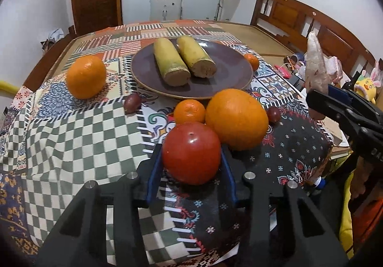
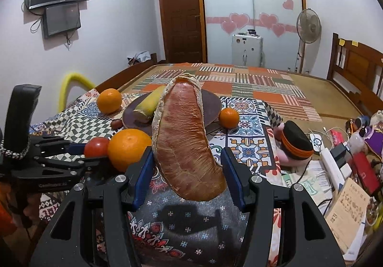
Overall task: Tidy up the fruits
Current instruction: 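Place the tomato and pomelo segment onto the purple plate with both tools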
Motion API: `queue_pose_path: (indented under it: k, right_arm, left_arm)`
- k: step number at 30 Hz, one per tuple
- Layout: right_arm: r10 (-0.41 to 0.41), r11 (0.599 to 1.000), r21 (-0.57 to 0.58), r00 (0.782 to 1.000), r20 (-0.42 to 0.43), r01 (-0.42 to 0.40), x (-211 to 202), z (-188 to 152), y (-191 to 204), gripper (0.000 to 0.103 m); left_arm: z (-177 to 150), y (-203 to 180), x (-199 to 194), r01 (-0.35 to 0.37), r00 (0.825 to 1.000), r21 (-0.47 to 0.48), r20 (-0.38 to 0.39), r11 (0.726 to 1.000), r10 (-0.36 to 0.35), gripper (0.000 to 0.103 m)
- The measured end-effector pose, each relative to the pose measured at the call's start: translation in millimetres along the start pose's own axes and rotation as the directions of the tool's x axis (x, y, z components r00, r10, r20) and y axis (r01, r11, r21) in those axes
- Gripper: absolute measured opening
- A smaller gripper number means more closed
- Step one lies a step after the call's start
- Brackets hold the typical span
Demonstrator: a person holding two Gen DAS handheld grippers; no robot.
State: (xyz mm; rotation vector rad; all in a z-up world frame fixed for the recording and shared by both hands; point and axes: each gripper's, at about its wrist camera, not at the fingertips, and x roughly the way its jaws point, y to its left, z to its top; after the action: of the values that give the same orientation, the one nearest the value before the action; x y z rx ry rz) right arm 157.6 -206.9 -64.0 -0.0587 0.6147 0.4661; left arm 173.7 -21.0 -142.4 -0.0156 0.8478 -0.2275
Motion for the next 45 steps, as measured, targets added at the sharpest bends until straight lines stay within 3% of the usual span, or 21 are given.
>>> queue_pose_path:
  k: [11,21,34,45]
  right_arm:
    - [-0.009,1.000,-0.010,1.000,0.022,0.009,3,18,-3,0.052]
    - [-0.019,0.999,-0.024,0.998,0.058,0.021,12,42,-6,0.052]
    - [-0.026,0.998,-0.059,0.997,0.071,0.031,42,74,-7,0.052]
    - [-0.036,0.995,-0.095,0.999,0.021,0.038,75,87,-6,0.052]
  left_arm:
    - [18,21,-32,-0.046,0.996,-0.026,0.079,0.999,0.048,0.045]
    - [55,23,-41,-0.075,0.985,-0.010,0.153,0.997,0.076,0.045]
    - [96,32,-14,-0.111,0.978,-0.003,0.175,0.994,0.110,0.045]
    - [120,42,35,-0.132,0.984,0.003,0.118,0.991,0.131,0.045]
